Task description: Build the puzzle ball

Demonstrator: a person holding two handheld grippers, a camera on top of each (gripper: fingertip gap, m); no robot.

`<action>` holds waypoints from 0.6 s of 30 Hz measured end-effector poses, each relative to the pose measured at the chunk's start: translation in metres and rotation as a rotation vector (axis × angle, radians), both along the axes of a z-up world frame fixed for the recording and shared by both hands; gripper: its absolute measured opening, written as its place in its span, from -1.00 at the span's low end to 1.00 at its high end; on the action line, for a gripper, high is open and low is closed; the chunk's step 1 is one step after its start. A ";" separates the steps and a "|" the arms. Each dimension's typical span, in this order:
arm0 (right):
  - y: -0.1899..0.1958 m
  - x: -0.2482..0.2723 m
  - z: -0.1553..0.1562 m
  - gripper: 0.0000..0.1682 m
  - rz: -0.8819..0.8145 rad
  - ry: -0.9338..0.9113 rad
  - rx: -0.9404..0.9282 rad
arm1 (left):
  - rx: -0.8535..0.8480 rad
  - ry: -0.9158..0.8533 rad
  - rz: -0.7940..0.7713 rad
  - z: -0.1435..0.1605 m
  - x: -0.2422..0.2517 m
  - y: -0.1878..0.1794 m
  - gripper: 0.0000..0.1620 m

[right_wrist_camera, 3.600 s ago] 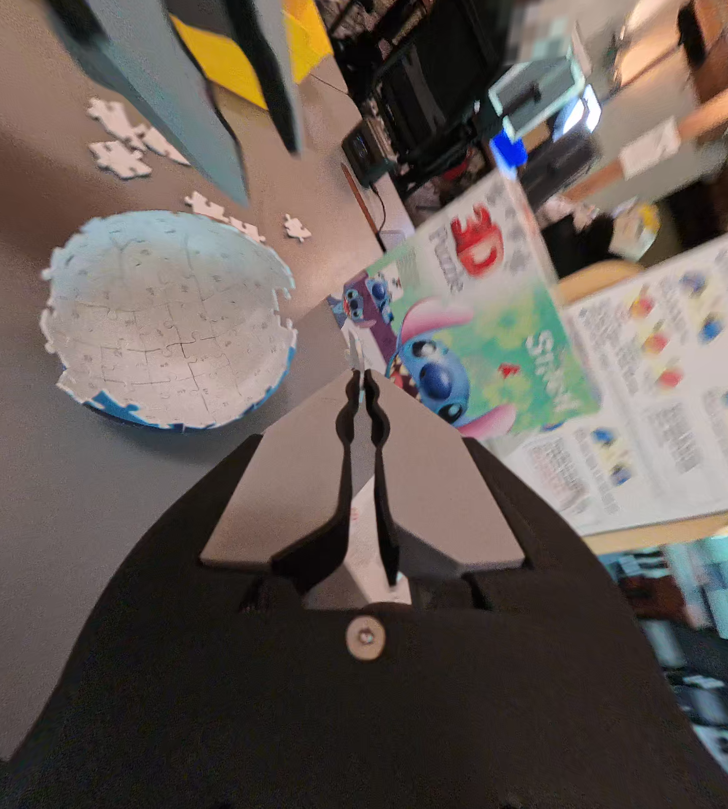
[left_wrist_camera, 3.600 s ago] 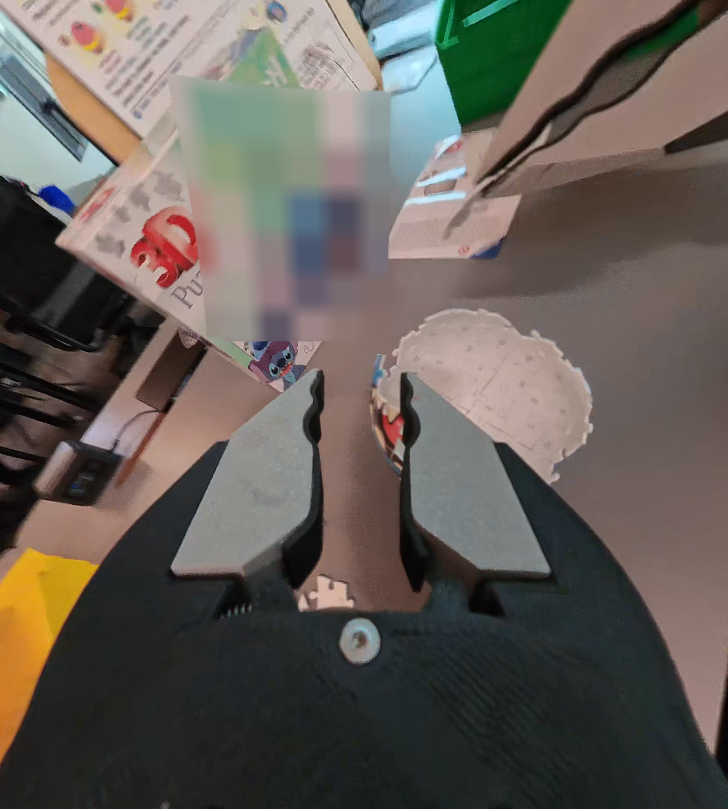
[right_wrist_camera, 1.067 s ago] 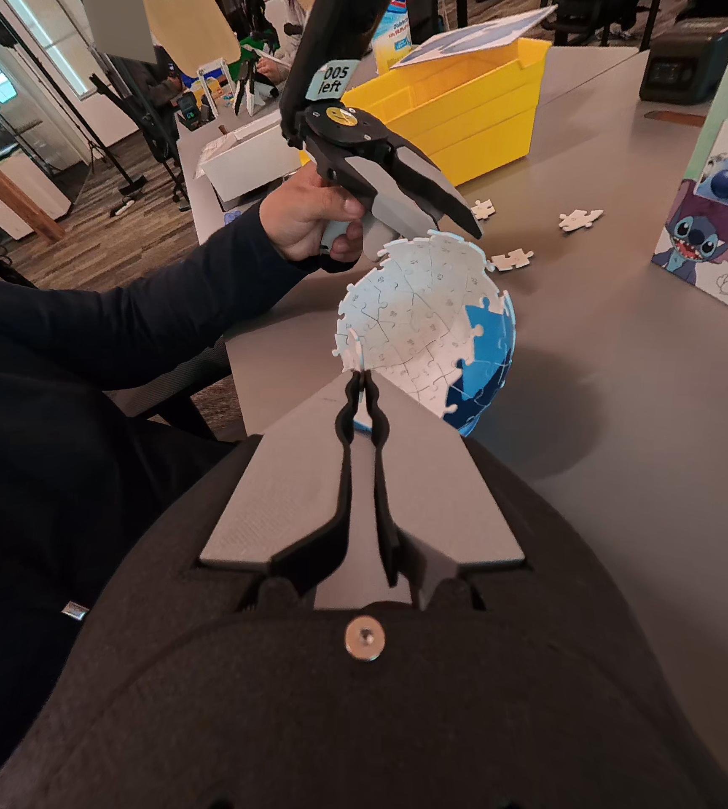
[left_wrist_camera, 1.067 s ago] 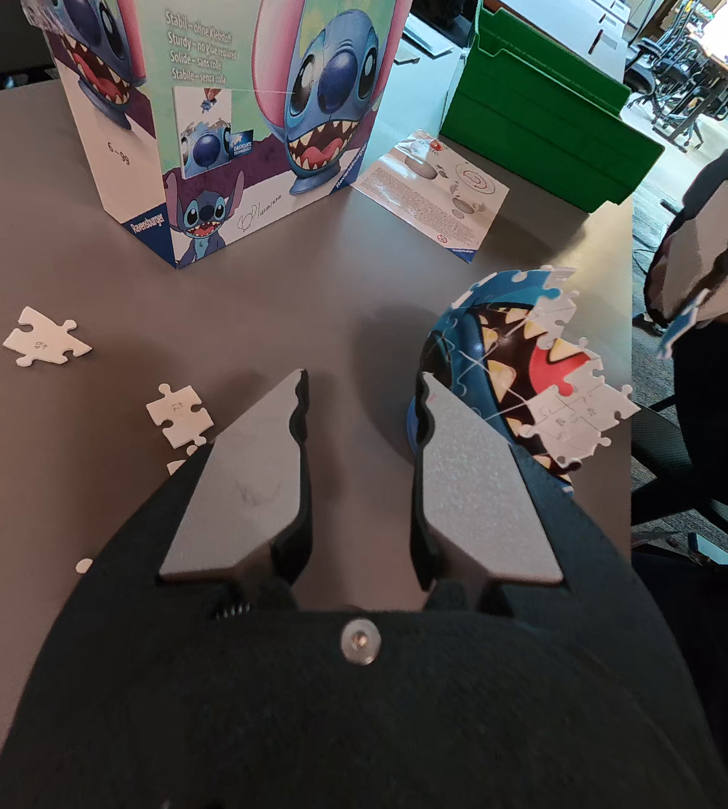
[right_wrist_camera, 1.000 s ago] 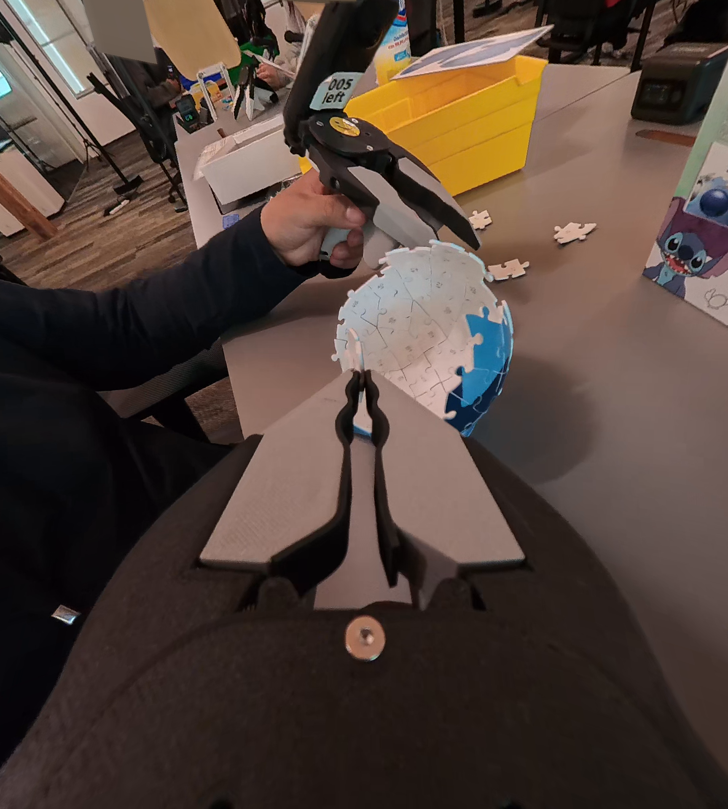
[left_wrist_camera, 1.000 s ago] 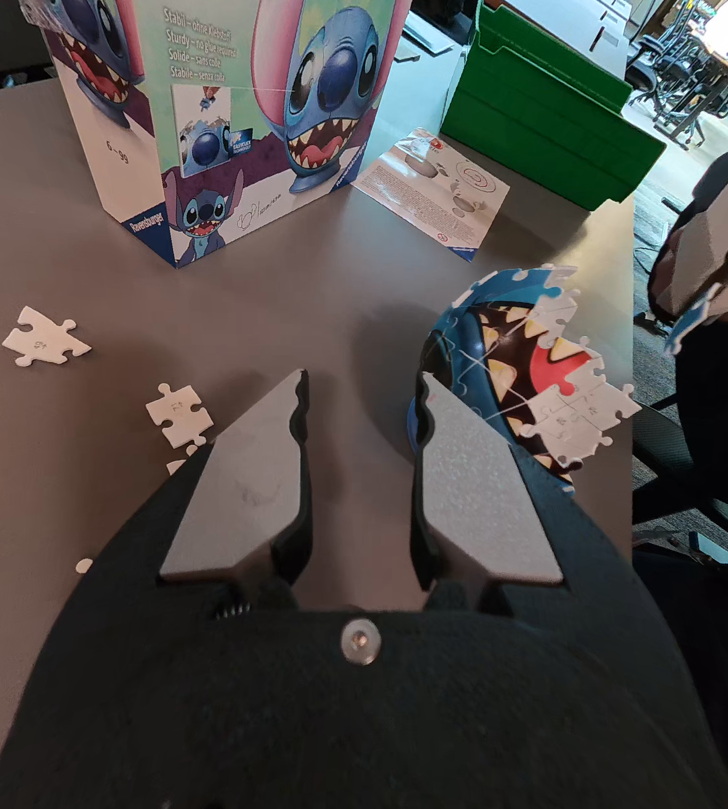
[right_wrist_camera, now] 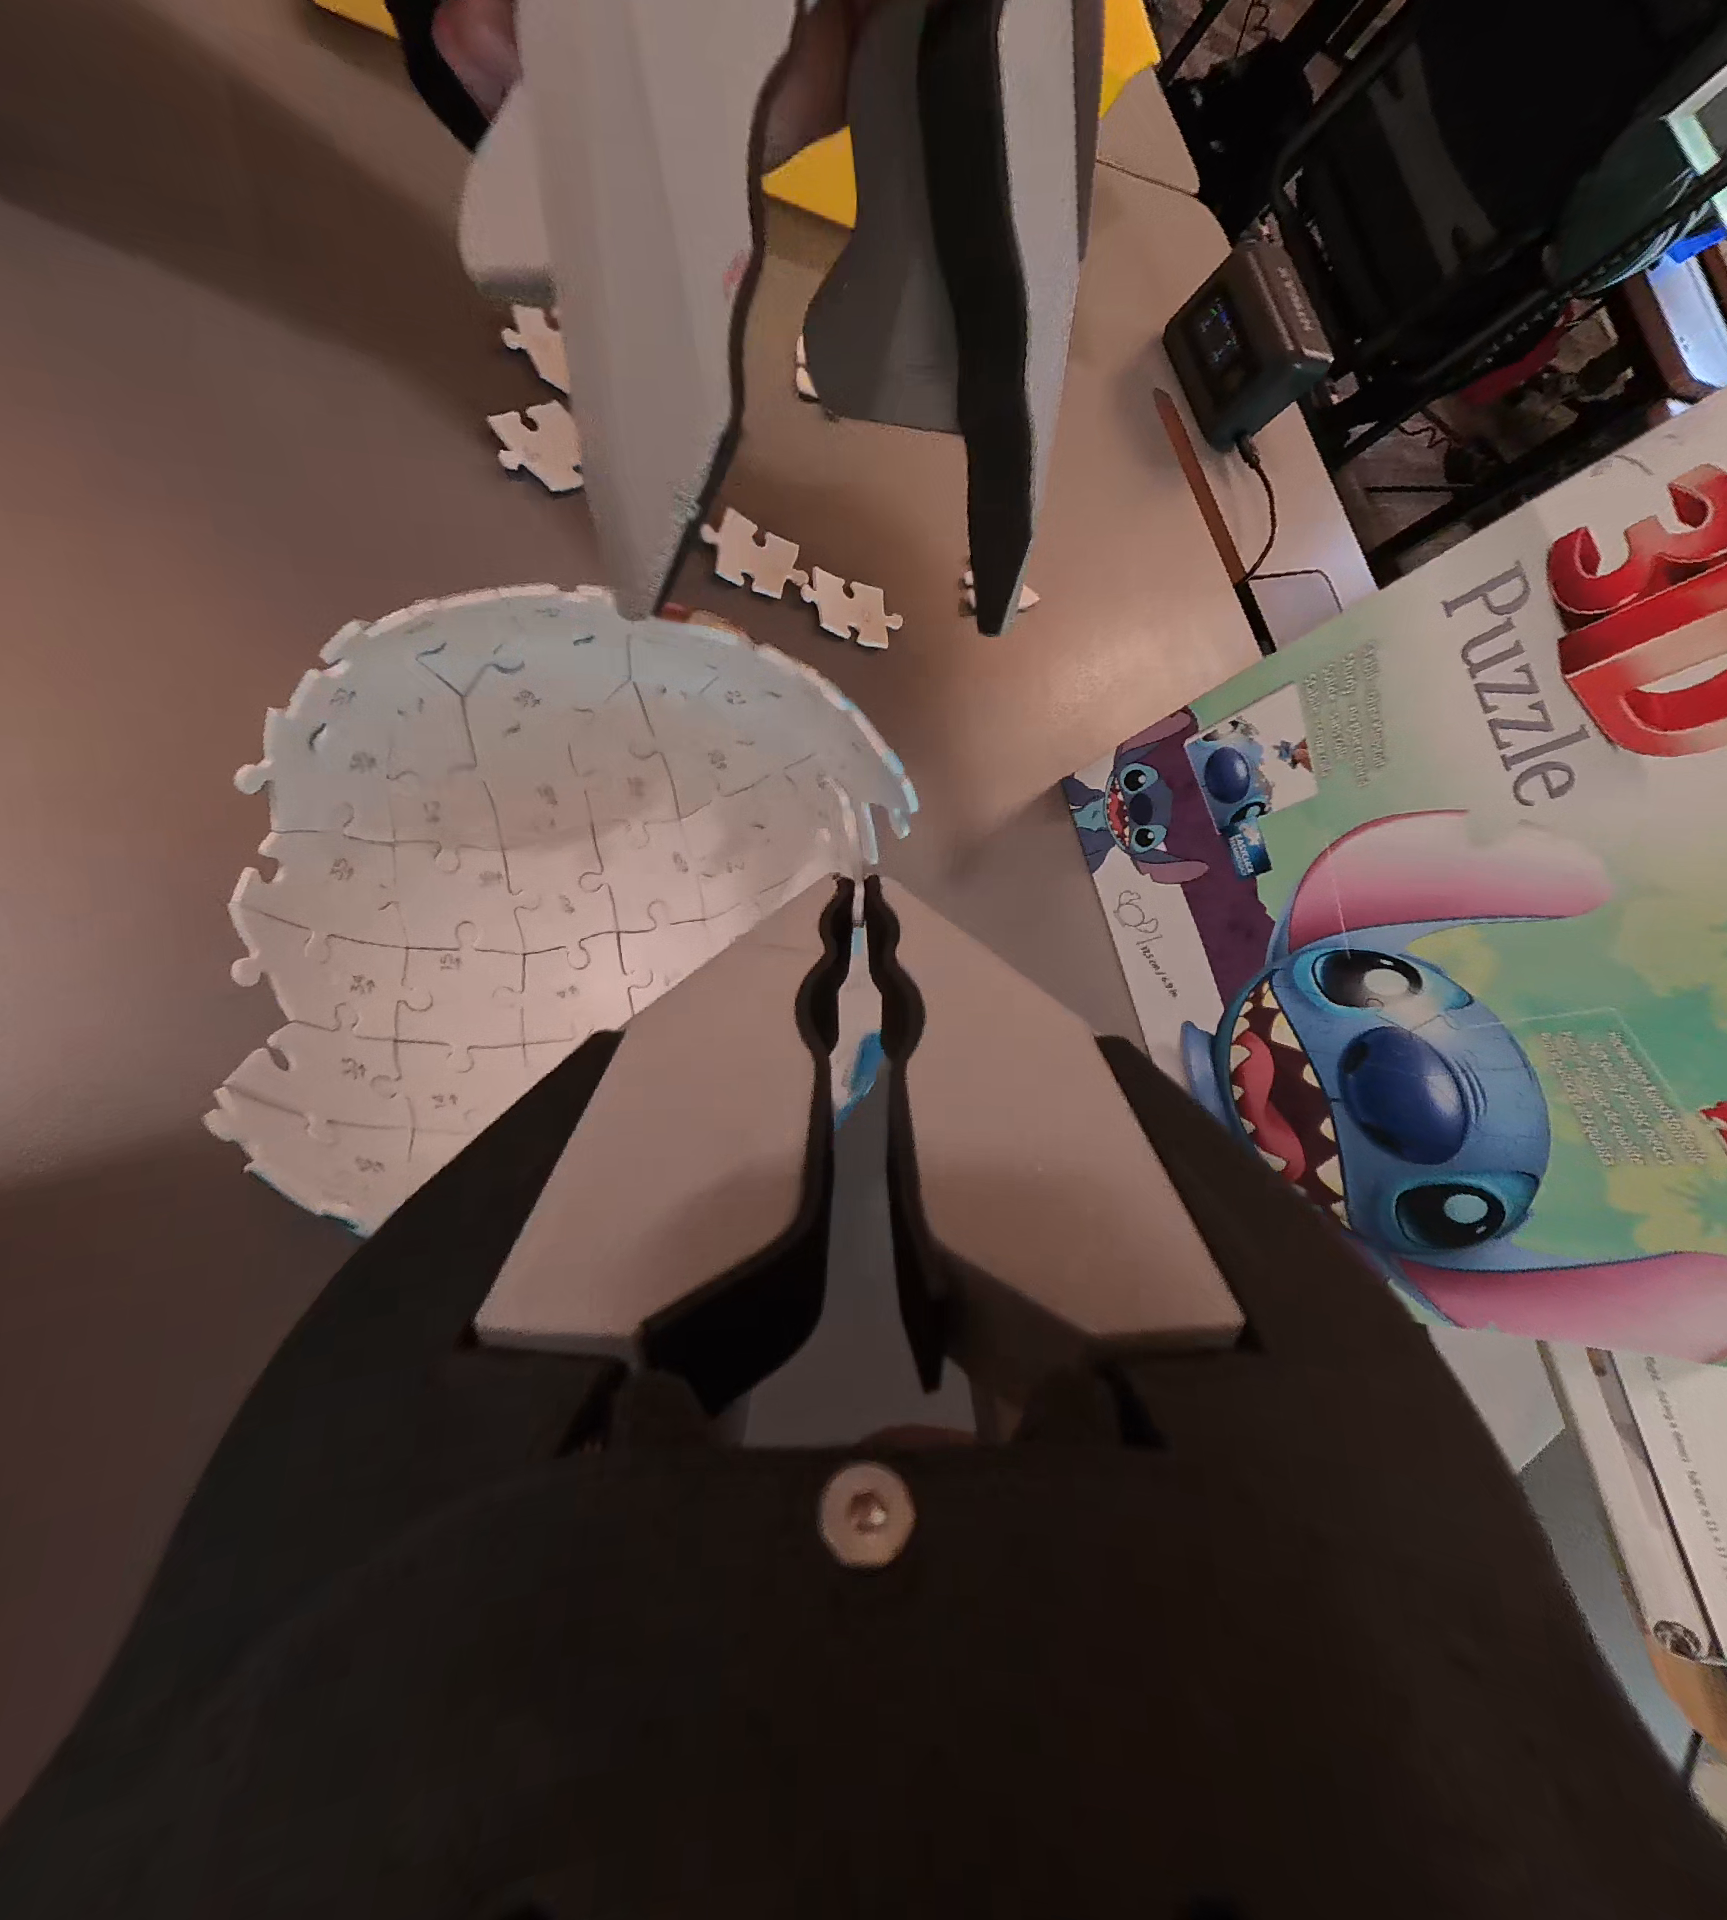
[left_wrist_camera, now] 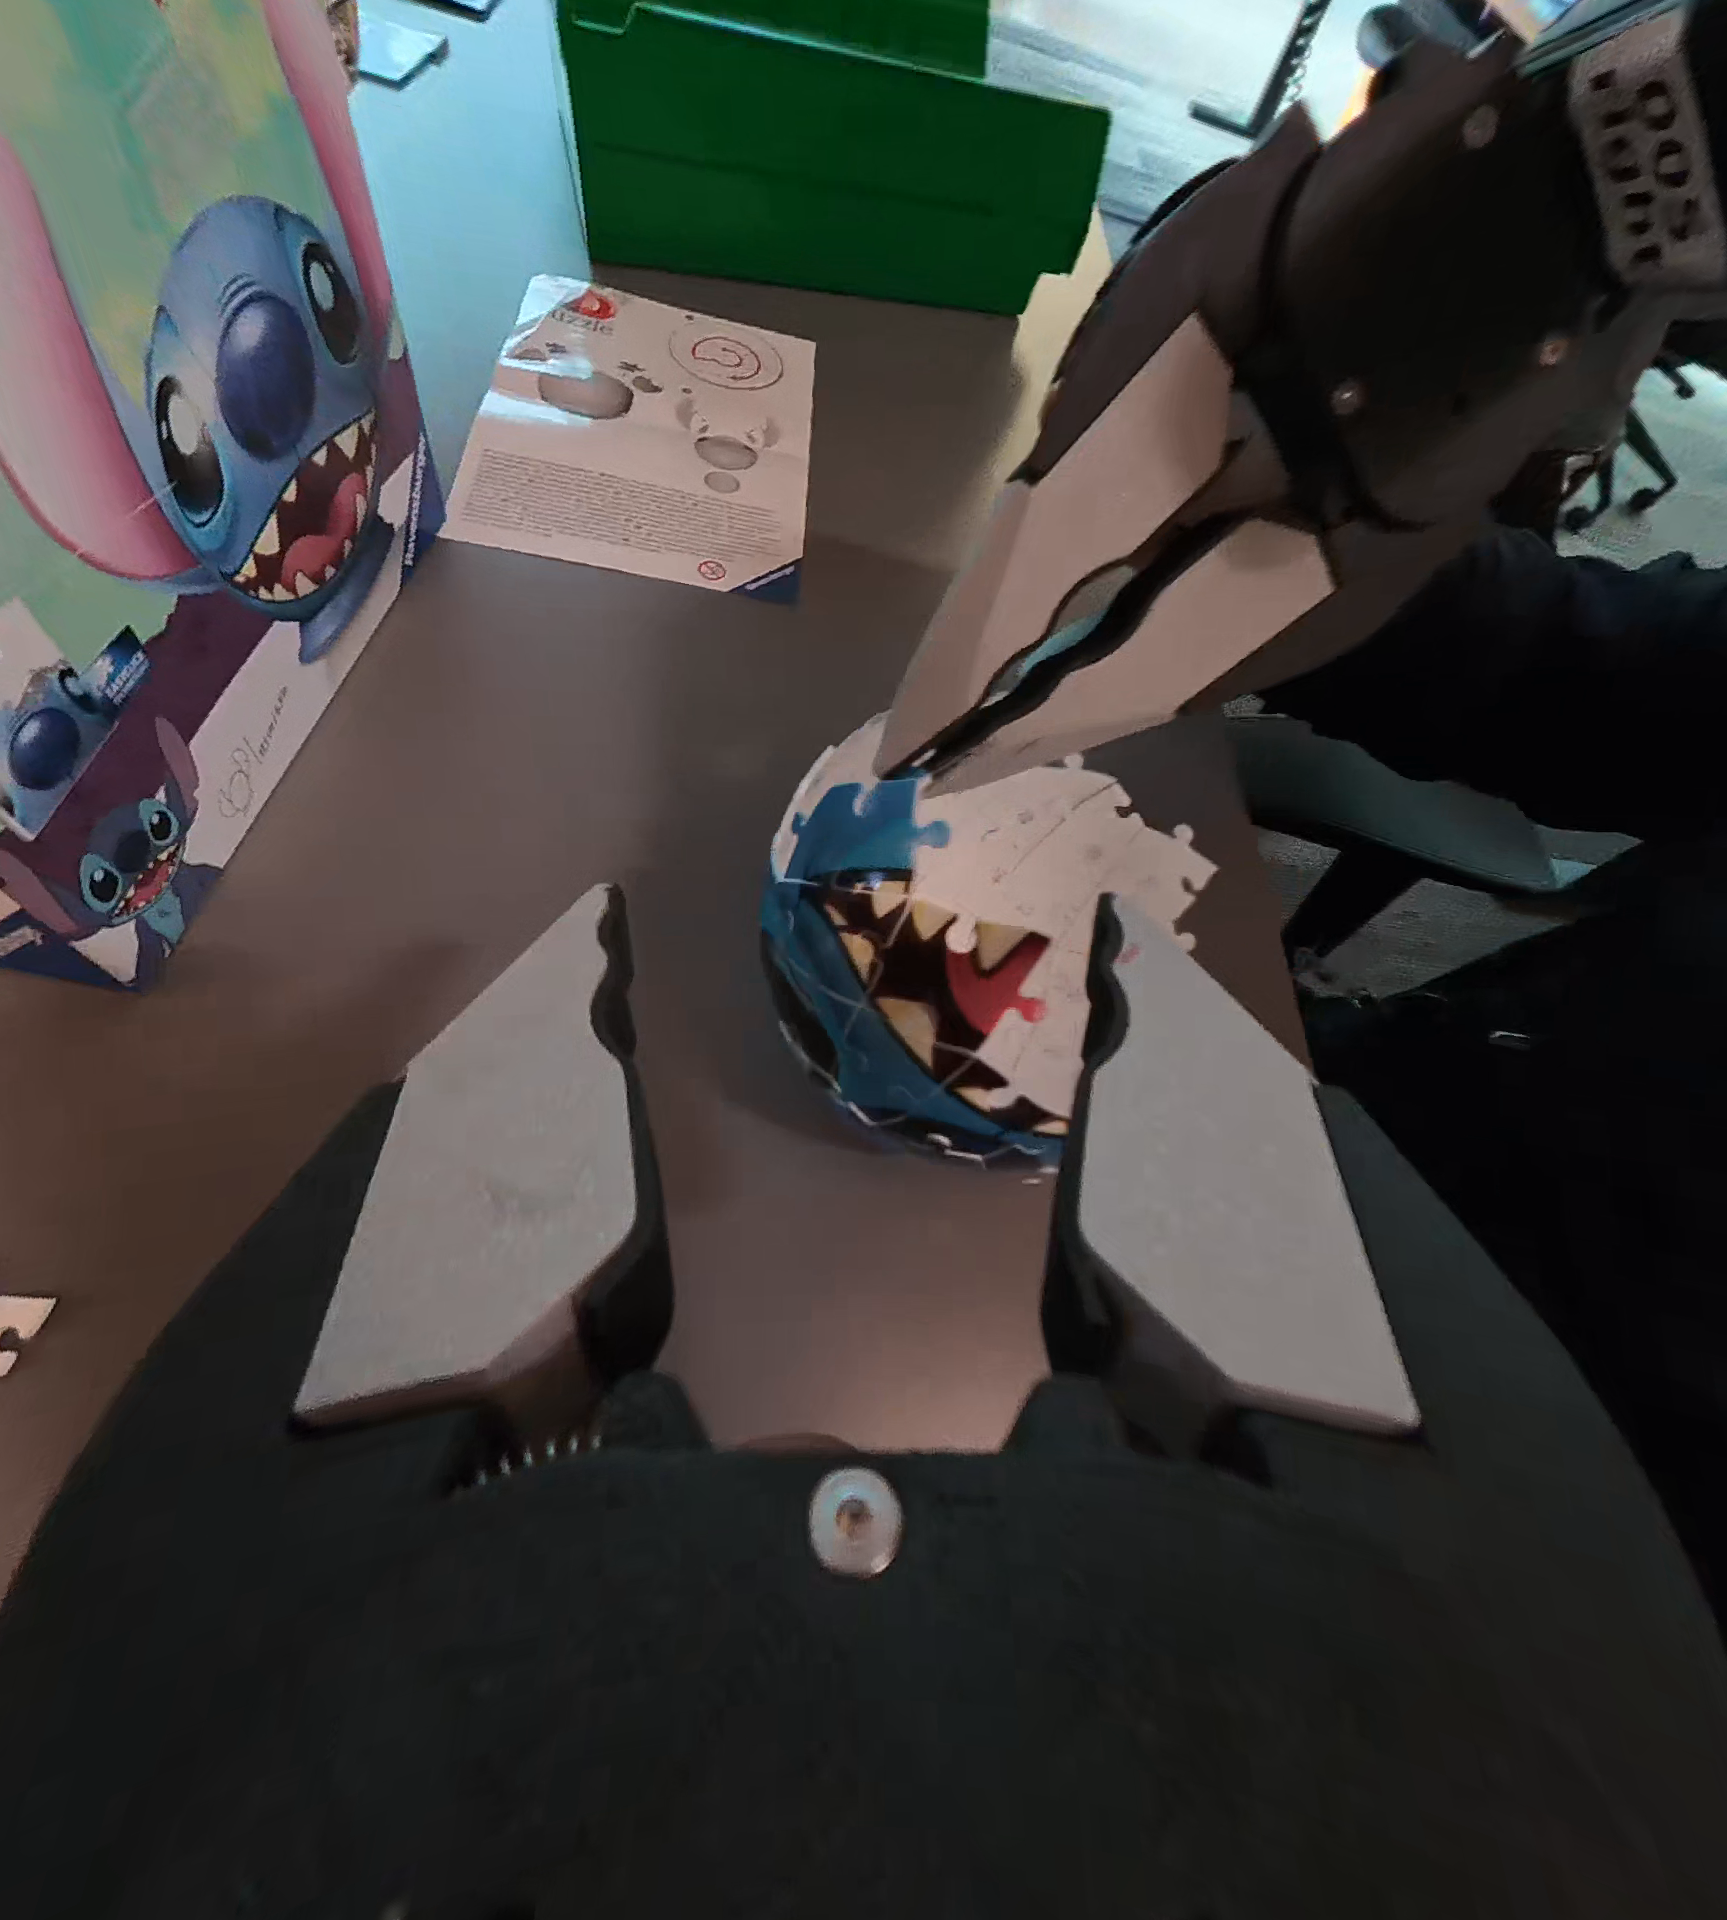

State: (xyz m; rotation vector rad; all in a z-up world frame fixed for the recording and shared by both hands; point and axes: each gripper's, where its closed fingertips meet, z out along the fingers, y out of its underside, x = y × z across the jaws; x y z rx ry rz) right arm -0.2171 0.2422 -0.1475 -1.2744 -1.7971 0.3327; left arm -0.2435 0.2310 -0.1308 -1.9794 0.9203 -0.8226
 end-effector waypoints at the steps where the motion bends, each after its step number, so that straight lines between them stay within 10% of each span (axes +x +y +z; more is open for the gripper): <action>1: 0.000 -0.001 0.000 -1.00 -0.001 0.005 0.006 | 0.000 0.001 -0.009 0.003 0.003 -0.002 0.07; 10: -0.003 0.023 0.015 -1.00 -0.036 0.117 -0.047 | 0.045 0.035 0.034 0.016 -0.009 -0.015 0.08; 18: -0.024 0.056 0.044 -1.00 0.089 0.335 -0.449 | 0.002 -0.054 0.174 0.012 -0.048 -0.032 0.08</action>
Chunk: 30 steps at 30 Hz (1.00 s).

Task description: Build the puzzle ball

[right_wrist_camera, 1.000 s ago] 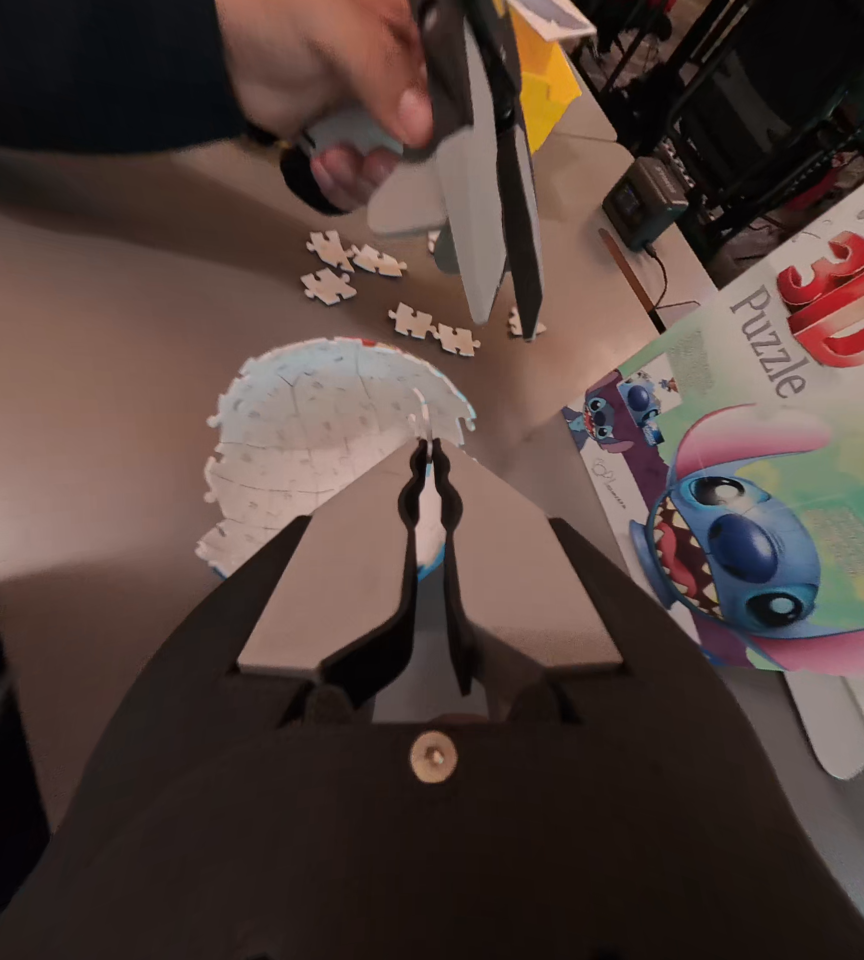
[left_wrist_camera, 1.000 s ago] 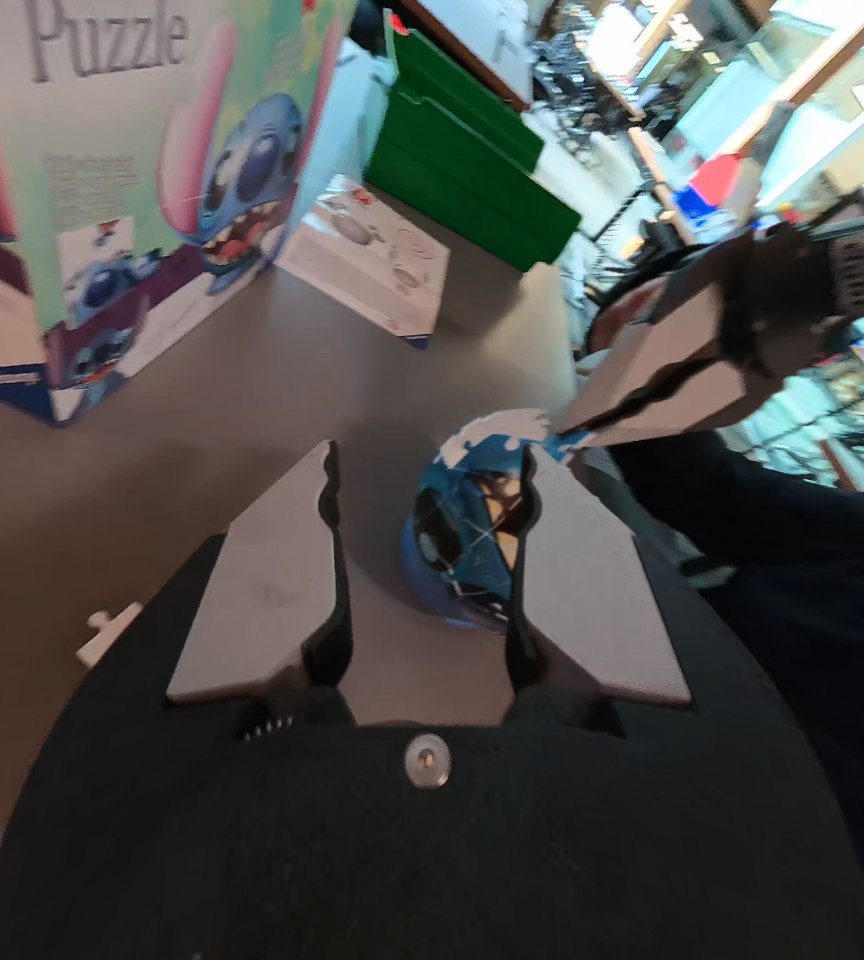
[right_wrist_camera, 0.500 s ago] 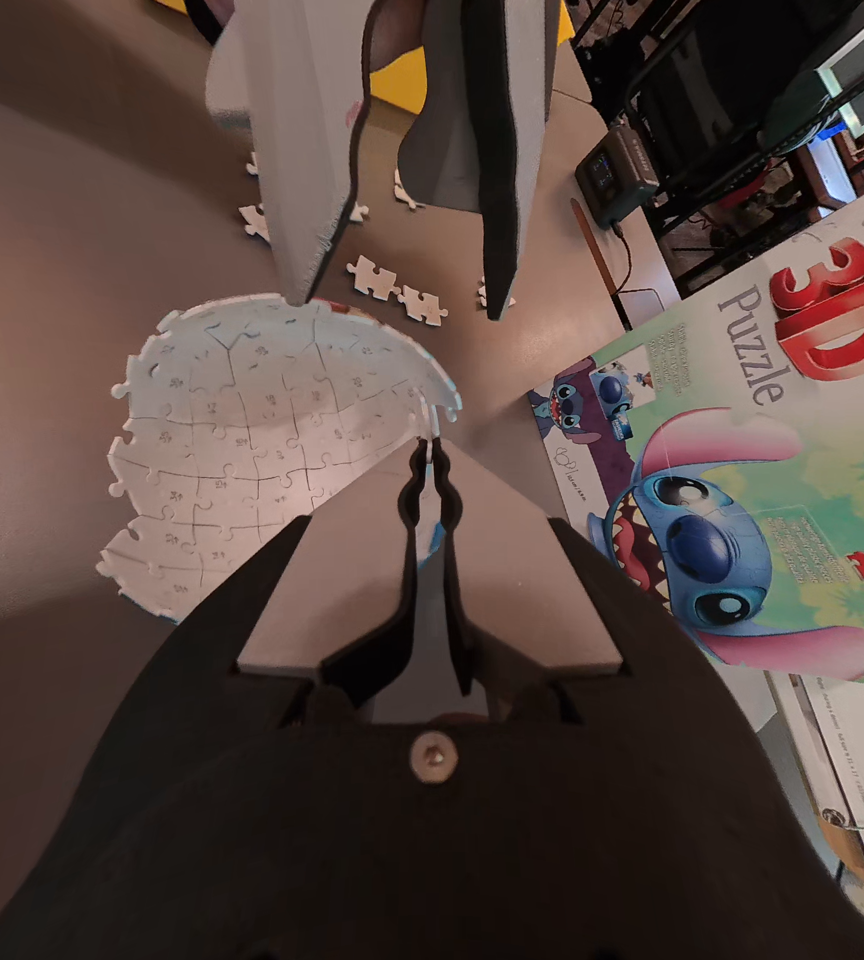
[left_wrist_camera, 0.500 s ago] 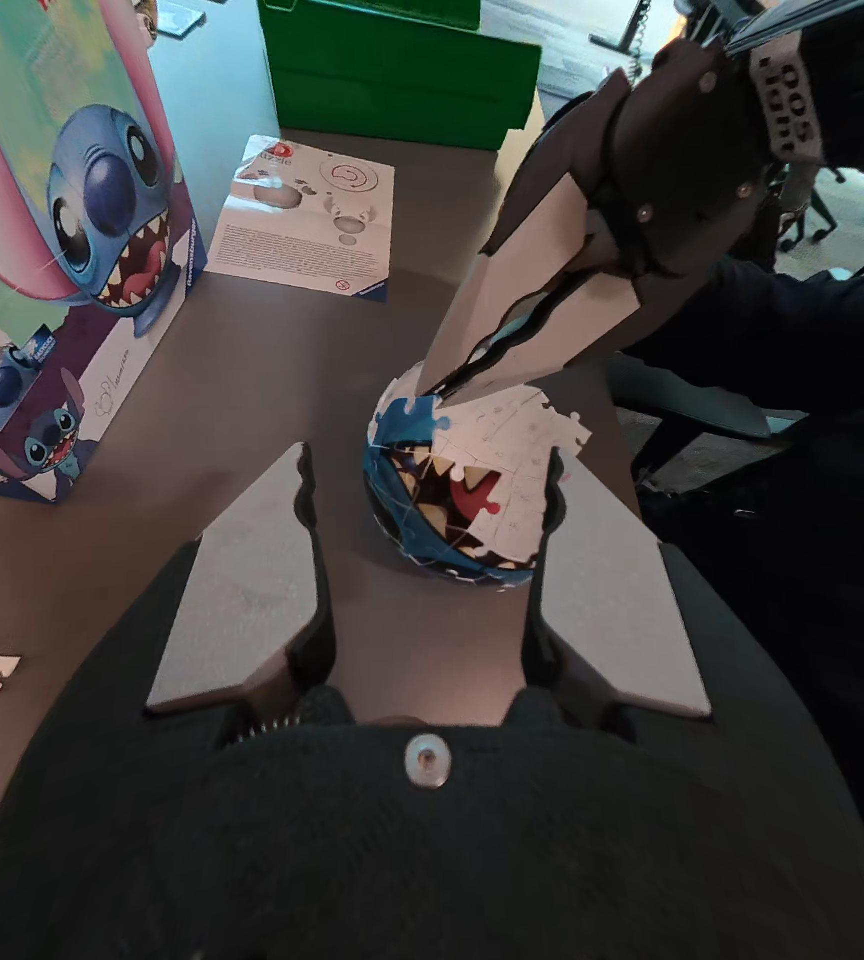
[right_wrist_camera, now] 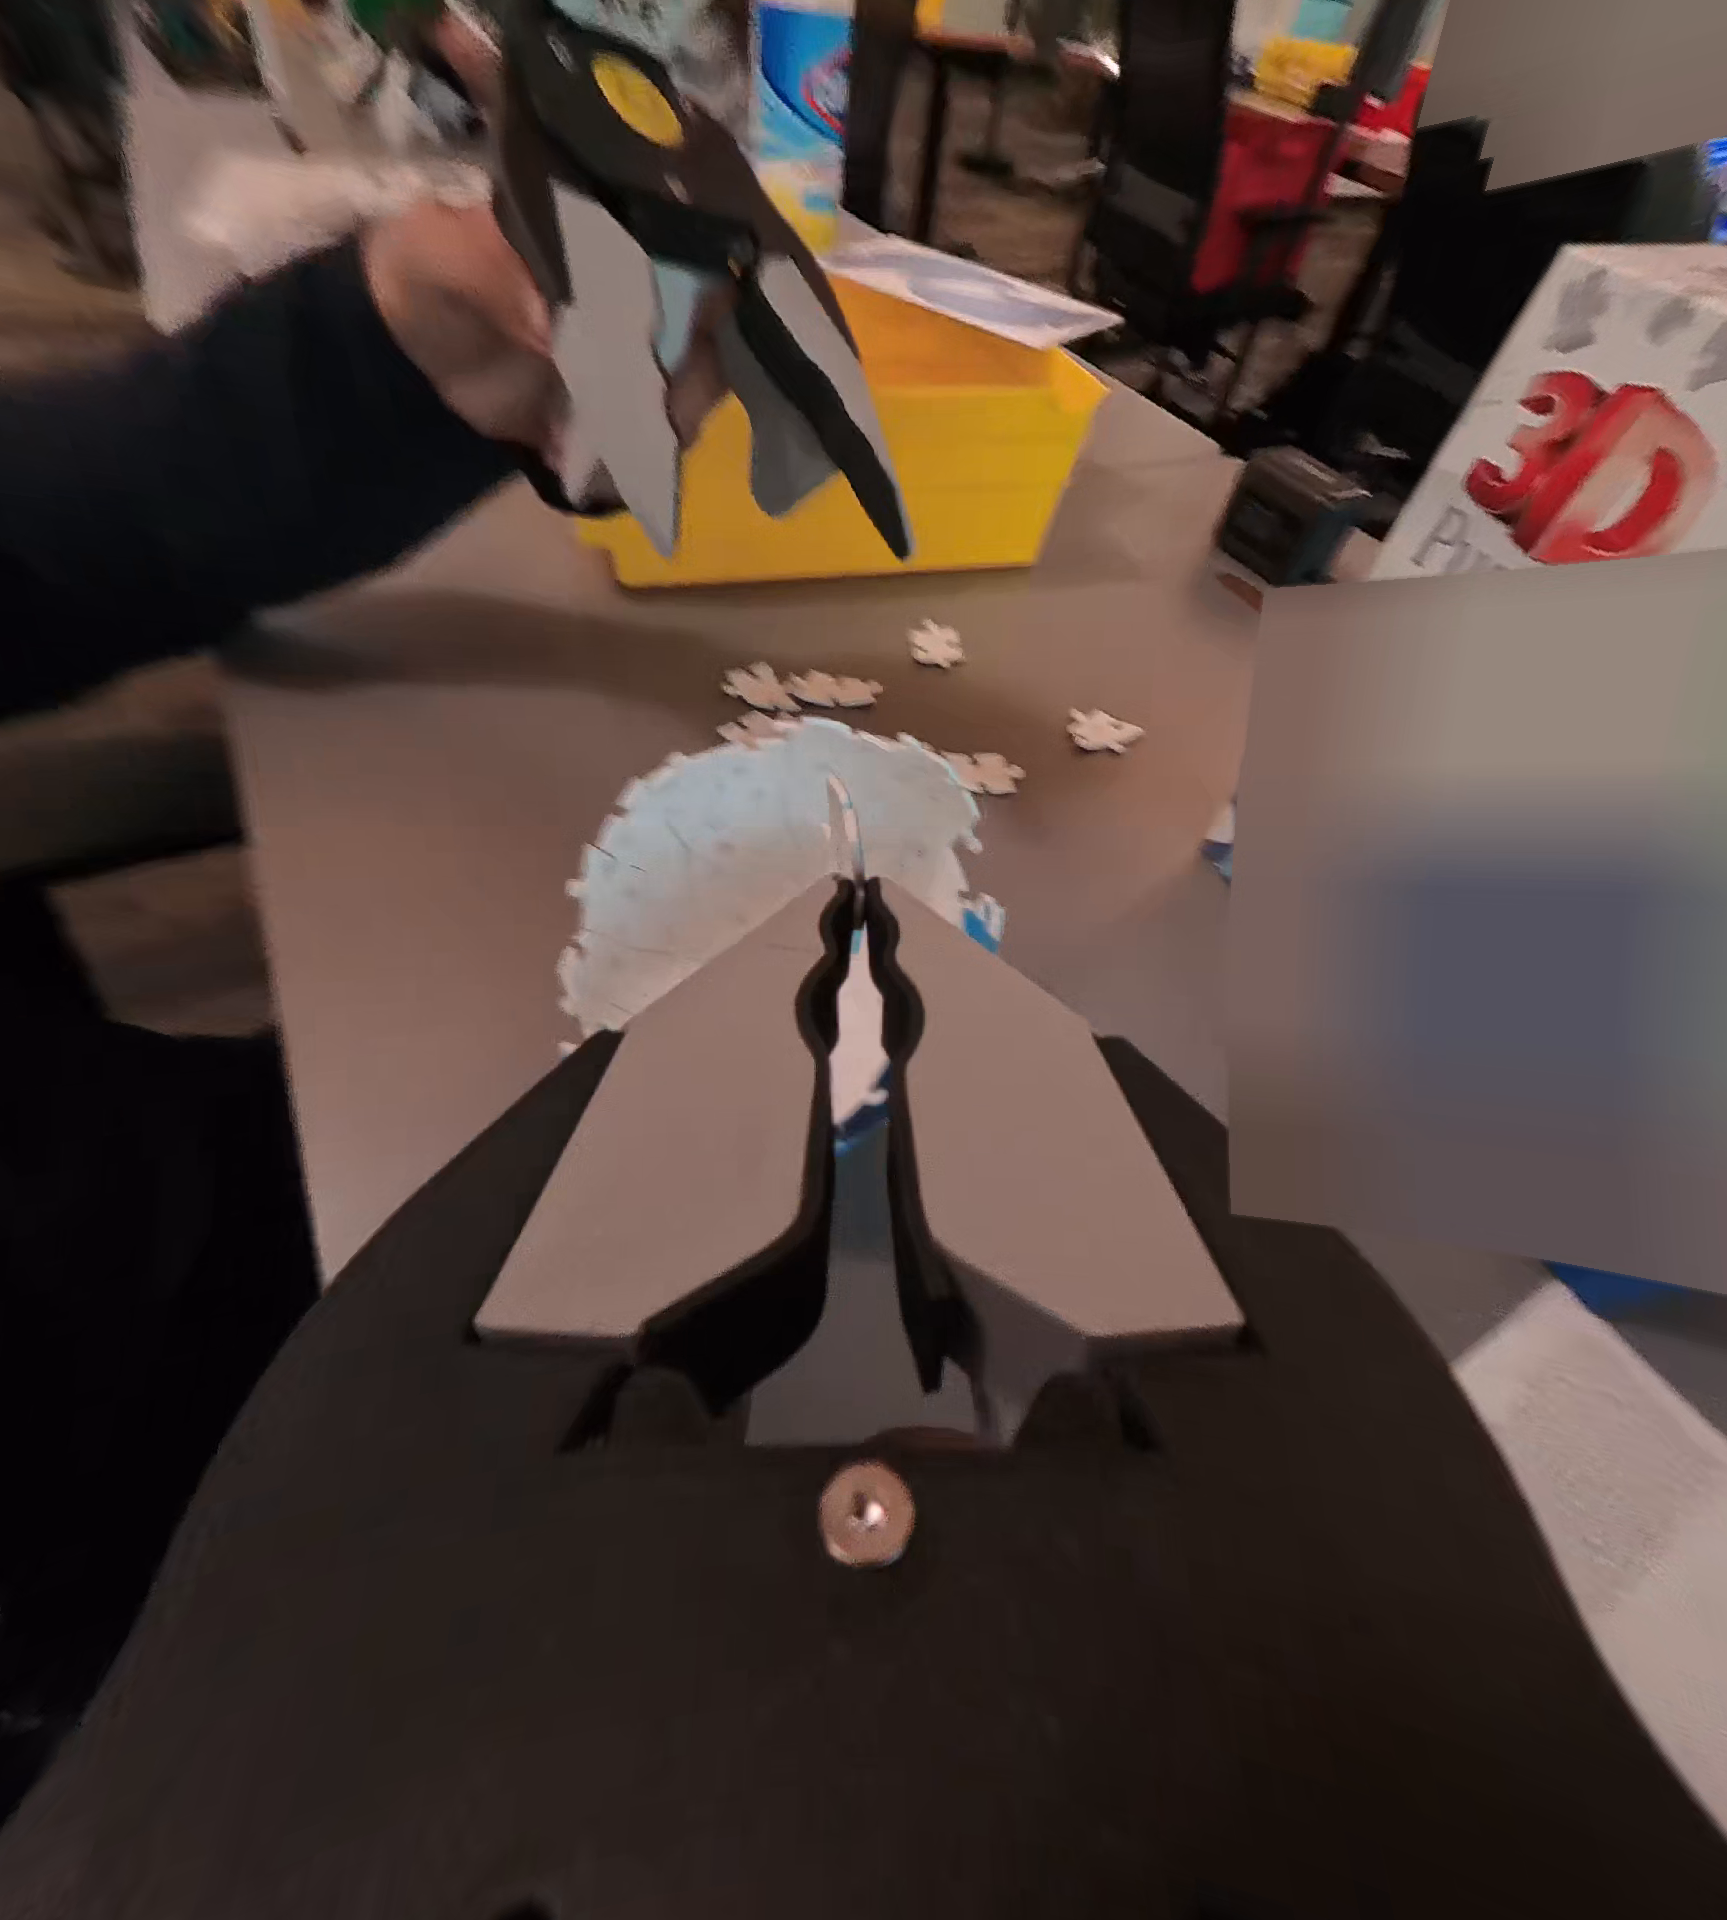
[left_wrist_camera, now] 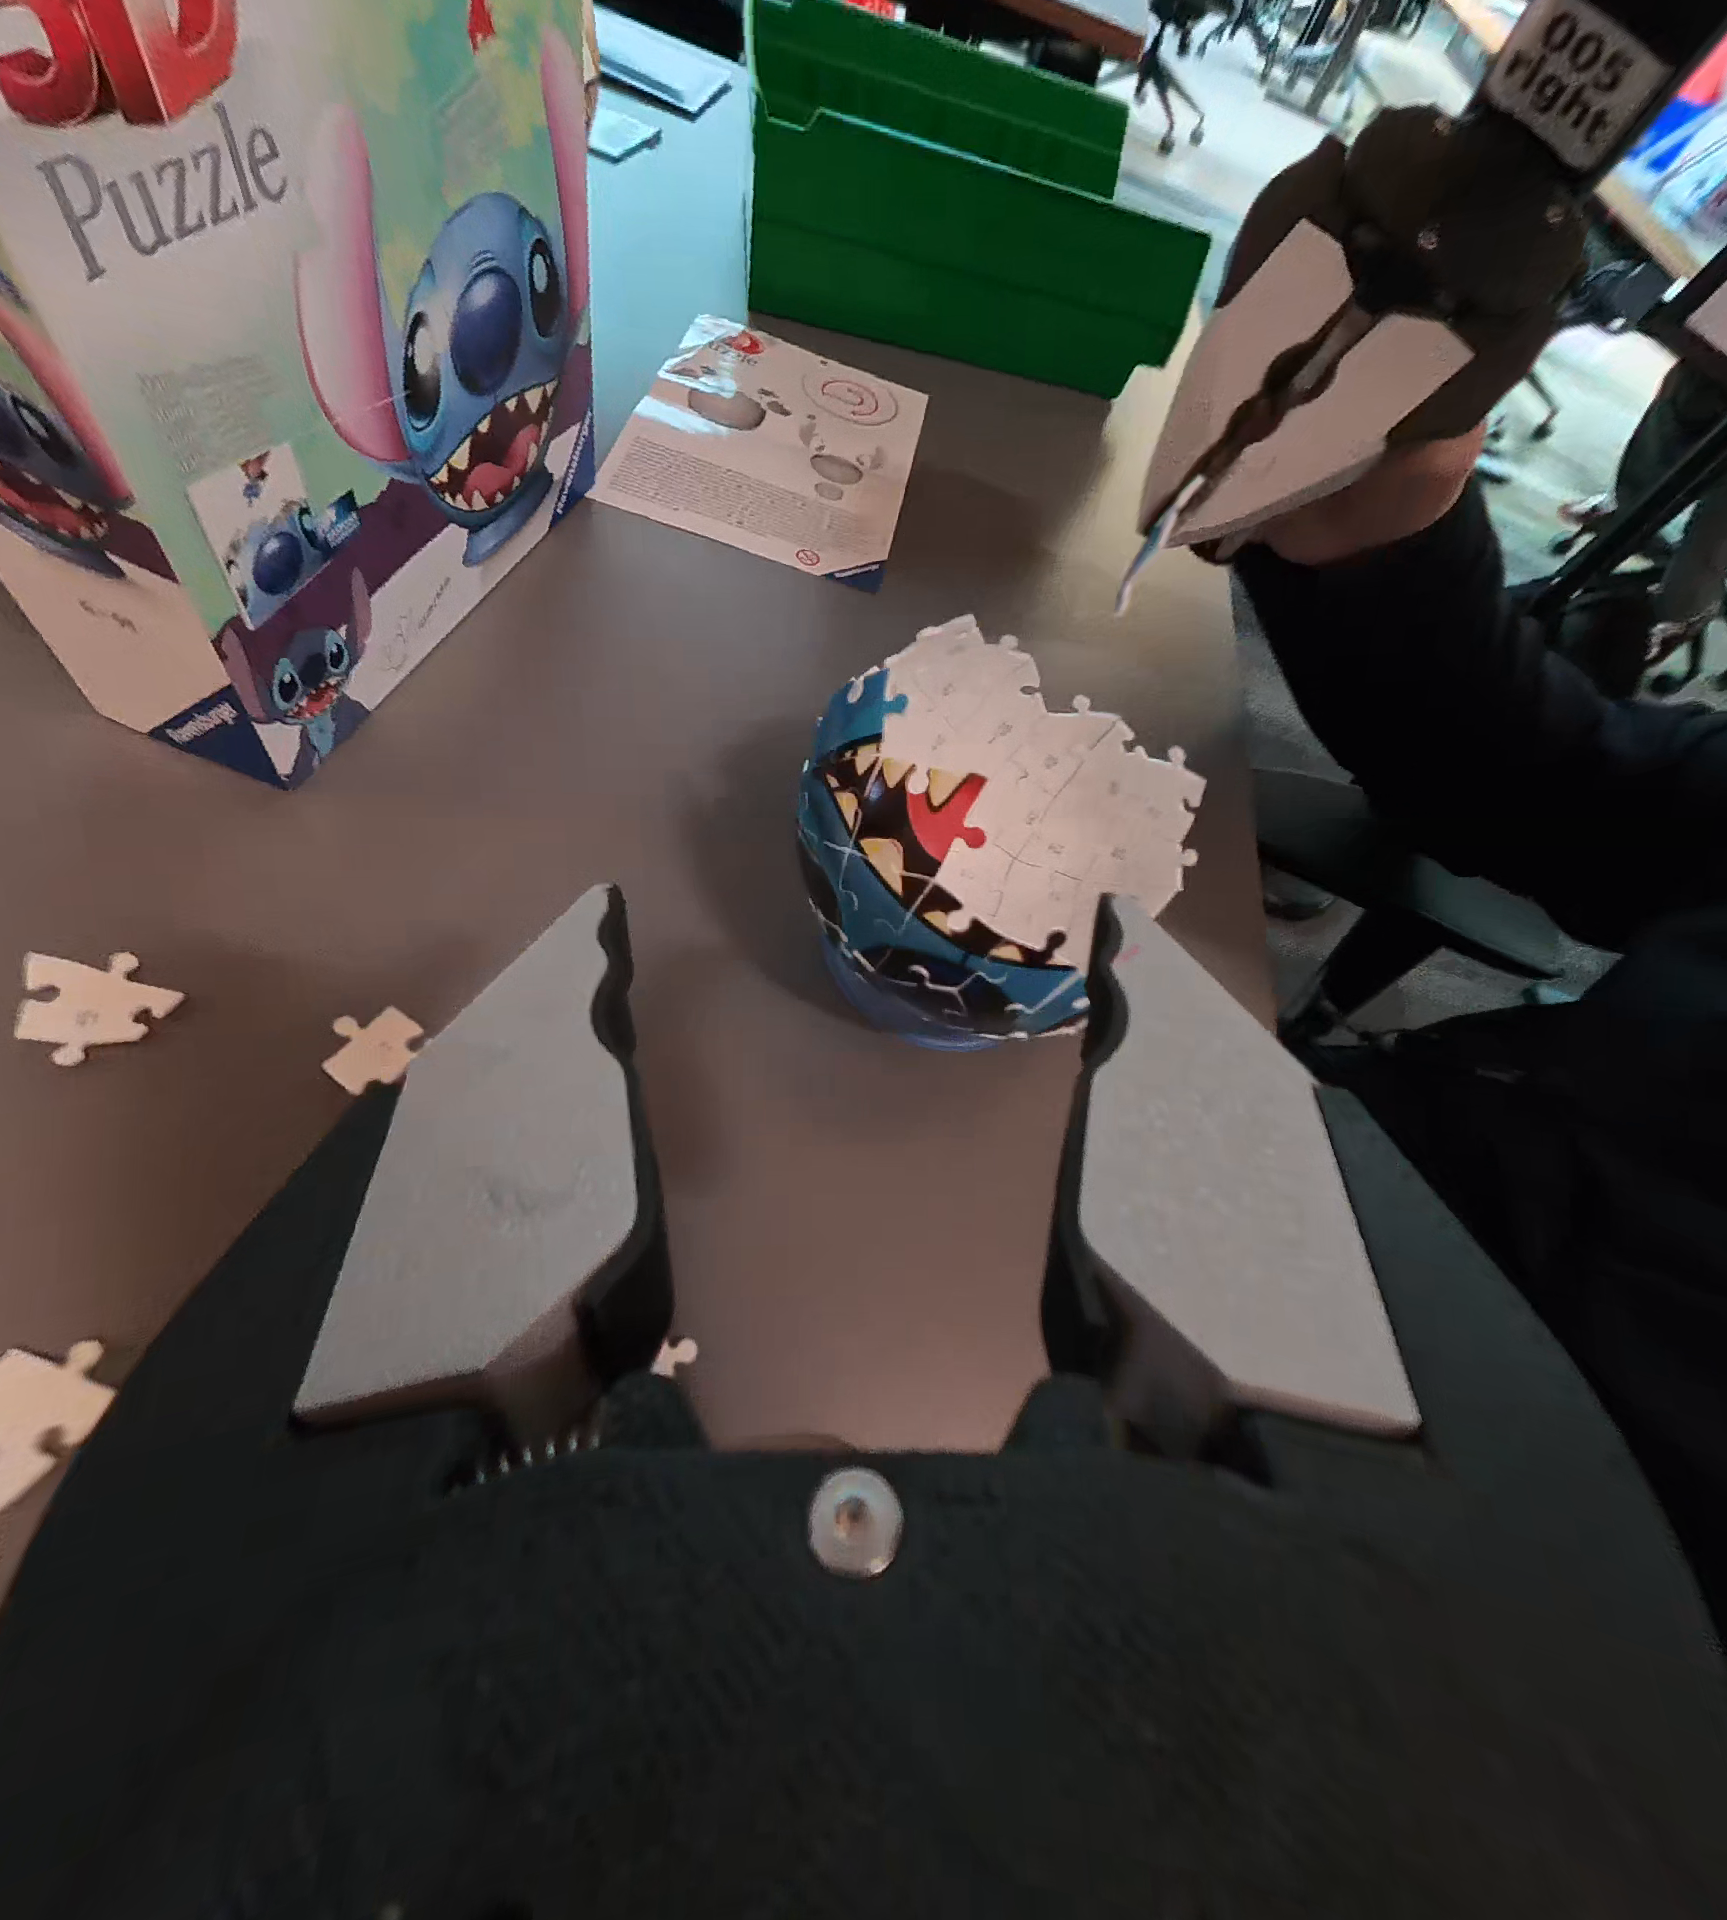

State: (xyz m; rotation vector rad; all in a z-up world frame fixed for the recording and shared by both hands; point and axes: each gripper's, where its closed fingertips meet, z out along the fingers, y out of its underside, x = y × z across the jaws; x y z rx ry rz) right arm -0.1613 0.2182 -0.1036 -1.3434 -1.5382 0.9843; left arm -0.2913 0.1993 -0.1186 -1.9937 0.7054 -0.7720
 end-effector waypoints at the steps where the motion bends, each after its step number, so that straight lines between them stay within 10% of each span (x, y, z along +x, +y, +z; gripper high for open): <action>1: -0.002 -0.001 0.002 -1.00 0.006 0.014 -0.014 | -0.018 -0.026 0.001 -0.003 0.000 -0.001 0.07; 30: 0.022 0.011 -0.008 -1.00 -0.022 -0.017 -0.023 | -0.116 0.018 0.087 -0.062 -0.014 0.016 -0.12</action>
